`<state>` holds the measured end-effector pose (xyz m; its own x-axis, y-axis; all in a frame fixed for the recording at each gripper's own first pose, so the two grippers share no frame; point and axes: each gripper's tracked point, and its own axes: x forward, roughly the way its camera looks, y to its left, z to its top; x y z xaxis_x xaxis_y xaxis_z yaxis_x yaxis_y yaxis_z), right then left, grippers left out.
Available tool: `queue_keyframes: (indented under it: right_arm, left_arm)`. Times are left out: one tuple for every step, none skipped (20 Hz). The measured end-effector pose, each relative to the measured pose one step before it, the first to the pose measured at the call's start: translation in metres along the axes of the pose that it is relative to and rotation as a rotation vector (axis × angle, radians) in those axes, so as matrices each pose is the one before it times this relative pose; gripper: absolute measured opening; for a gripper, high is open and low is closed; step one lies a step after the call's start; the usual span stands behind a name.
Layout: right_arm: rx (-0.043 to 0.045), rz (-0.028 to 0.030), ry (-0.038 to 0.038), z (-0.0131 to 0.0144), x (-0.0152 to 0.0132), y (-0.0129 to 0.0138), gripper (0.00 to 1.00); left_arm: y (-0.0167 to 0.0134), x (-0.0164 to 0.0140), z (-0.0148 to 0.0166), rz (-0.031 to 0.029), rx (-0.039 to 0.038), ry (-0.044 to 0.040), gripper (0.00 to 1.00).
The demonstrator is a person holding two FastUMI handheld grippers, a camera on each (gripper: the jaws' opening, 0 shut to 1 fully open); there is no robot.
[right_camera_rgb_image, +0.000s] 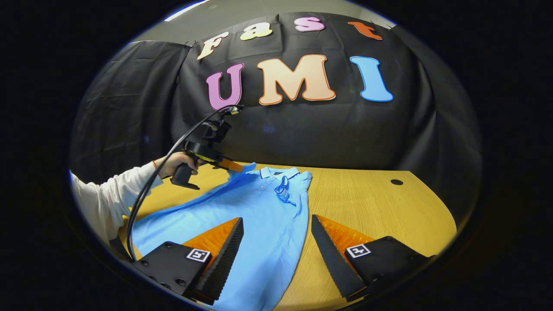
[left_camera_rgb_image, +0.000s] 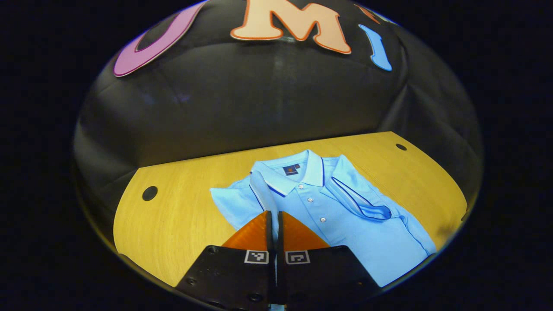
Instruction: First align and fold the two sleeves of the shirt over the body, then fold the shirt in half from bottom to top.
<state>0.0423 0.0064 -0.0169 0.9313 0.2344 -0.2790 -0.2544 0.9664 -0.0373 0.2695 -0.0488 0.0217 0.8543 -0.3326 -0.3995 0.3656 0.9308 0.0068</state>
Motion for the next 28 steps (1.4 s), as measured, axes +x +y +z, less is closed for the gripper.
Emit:
queue_keyframes:
  right_arm:
    - [0.00071,0.00084,0.00078,-0.00060,-0.00043,-0.00019,0.98]
    - [-0.00024,0.00010,0.00084,0.00004,0.00007,-0.00039,0.98]
    - [0.00014,0.00014,0.00109,-0.00004,0.00002,0.00026,0.98]
    - [0.00037,0.00183,0.00093,-0.00018,0.00011,0.00061,0.98]
    - [0.00057,0.00188,0.00168,-0.00069,0.00040,0.00080,0.98]
    - [-0.00031,0.00239,0.00177,0.00009,0.00035,0.00064,0.98]
    - [-0.00043,0.00178,0.00274,-0.00147,0.00152,0.00067,0.98]
    - [-0.00165,0.00315,0.00640,-0.00252,0.00070,0.00198,0.98]
    - [-0.00167,0.00363,0.00618,-0.00207,0.00070,0.00237,0.98]
    - [-0.00109,0.00405,0.00609,-0.00120,0.00182,0.00203,0.98]
    - [0.00036,0.00543,0.00488,-0.00180,0.00052,0.00240,0.98]
    - [0.00076,0.00546,0.00481,-0.00117,-0.00009,0.00284,0.98]
    - [-0.00034,0.00393,0.00364,-0.00140,-0.00133,0.00266,0.98]
    - [-0.00238,0.00112,0.00294,-0.00099,-0.00176,0.00198,0.98]
    - [-0.00252,-0.00111,0.00179,-0.00188,-0.00181,0.00012,0.98]
    - [-0.00117,0.00127,0.00560,-0.00241,-0.00371,0.00136,0.98]
    - [-0.00185,0.00365,0.00928,-0.00450,-0.00392,0.00251,0.98]
    - [-0.00460,-0.00295,0.01278,-0.00463,-0.00447,0.00140,0.98]
    - [-0.01047,-0.00356,0.01236,-0.00439,-0.00503,-0.00003,0.98]
    - [-0.01259,-0.00427,0.00909,-0.00279,-0.00571,0.00102,0.98]
    - [-0.01118,-0.00086,0.00933,-0.00429,-0.00600,0.00322,0.98]
    - [-0.00733,0.00075,0.01102,-0.00417,-0.00544,0.00326,0.98]
    - [-0.00274,0.00665,0.00778,-0.00555,-0.00396,0.00617,0.95]
    - [-0.00201,0.01079,0.00912,-0.00480,-0.00568,0.00740,0.98]
    - [-0.00323,0.00904,0.00927,-0.00616,-0.00432,0.00595,0.98]
    - [-0.00686,0.00418,0.01639,-0.00867,-0.00387,0.00429,0.98]
    - [-0.01009,-0.00042,0.01347,-0.00793,-0.00390,0.00357,0.98]
    - [-0.00994,-0.00092,0.01102,-0.00616,-0.00414,0.00243,0.98]
  left_arm:
    - [-0.00684,0.00413,-0.00223,-0.01121,0.00664,0.00476,0.01]
    - [-0.00509,0.00225,-0.00107,-0.00848,0.00217,0.00266,0.02]
    - [-0.00239,0.00211,-0.00184,-0.00470,-0.00154,0.00357,0.06]
    - [-0.00187,-0.00043,-0.00150,-0.00458,-0.00347,0.00378,0.09]
    - [-0.00194,-0.00284,-0.00234,-0.01151,-0.00503,0.00693,0.17]
    - [0.00351,-0.00340,-0.00027,0.01334,-0.00398,-0.00097,0.22]
    - [0.00425,-0.00482,-0.00162,0.01091,0.00131,-0.00146,0.48]
    - [0.00251,-0.00884,0.00239,0.00763,0.00003,-0.00462,0.74]
    - [0.00541,-0.00474,-0.00486,0.01145,-0.00002,-0.00338,1.00]
    - [0.00230,-0.01070,-0.00191,0.00696,0.00025,-0.01045,0.99]
    - [0.00153,-0.00914,-0.00467,0.00365,-0.00471,-0.00927,0.96]
    - [0.00077,-0.01345,-0.00370,0.00134,-0.00064,-0.00844,0.96]
    - [0.00075,-0.01636,-0.00405,0.00160,-0.00192,-0.00526,0.96]
    - [0.00070,-0.01615,-0.00462,0.00105,-0.00213,-0.00600,0.96]
    - [0.00034,-0.01701,-0.00746,0.00020,-0.00651,-0.00287,0.96]
    - [0.00024,-0.01946,-0.00836,-0.00023,-0.01412,0.00031,0.96]
    - [-0.00368,-0.01770,-0.00932,-0.01229,-0.01429,-0.00453,0.96]
    - [-0.00392,-0.01784,-0.00789,-0.01196,-0.01415,-0.00646,0.96]
    - [-0.00298,-0.01852,-0.00977,-0.00611,-0.00993,-0.00476,0.96]
    - [-0.00078,-0.01588,-0.01174,0.00073,-0.00588,-0.00127,0.96]
    - [0.00019,-0.01560,-0.00984,0.00840,-0.00072,-0.01243,0.96]
    - [0.00232,-0.01280,-0.00991,0.01598,-0.01042,-0.00818,0.97]
    - [0.00029,-0.01387,-0.01247,0.00903,-0.01528,-0.00037,0.96]
    - [-0.00081,-0.01268,-0.01254,0.00711,-0.01560,0.00191,0.96]
    - [-0.00114,-0.01186,-0.01297,0.00541,-0.00688,0.00461,0.97]
    - [-0.00027,-0.01161,-0.01248,0.00950,-0.00178,0.00477,0.96]
    - [-0.00108,-0.01063,-0.01271,0.00992,-0.00387,0.00414,0.96]
    - [-0.00310,-0.00949,-0.01087,0.00058,-0.00372,0.00133,0.95]
